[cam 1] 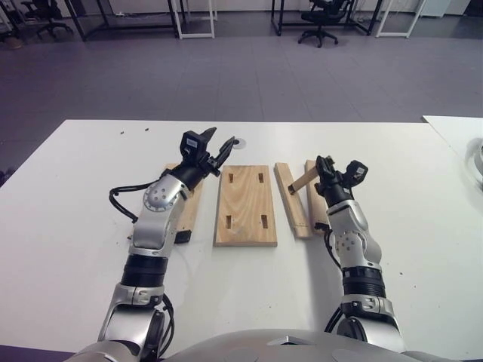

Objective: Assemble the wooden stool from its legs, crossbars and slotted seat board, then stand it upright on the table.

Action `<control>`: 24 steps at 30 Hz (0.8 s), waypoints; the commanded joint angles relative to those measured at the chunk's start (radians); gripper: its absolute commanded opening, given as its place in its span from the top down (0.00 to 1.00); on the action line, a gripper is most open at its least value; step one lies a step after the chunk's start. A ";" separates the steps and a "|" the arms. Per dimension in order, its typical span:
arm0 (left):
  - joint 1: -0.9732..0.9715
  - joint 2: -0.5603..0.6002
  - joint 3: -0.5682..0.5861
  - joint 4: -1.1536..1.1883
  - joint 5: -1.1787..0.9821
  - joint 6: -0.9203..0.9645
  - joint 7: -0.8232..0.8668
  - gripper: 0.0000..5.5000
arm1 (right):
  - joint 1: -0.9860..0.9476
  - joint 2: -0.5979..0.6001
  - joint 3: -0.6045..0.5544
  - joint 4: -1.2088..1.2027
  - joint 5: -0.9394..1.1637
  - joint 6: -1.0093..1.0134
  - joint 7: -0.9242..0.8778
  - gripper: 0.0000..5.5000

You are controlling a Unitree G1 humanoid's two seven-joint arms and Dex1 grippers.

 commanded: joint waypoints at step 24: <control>0.012 0.004 0.020 0.010 0.012 0.010 0.026 0.52 | 0.072 -0.189 0.181 -0.224 -0.233 0.355 0.088 0.51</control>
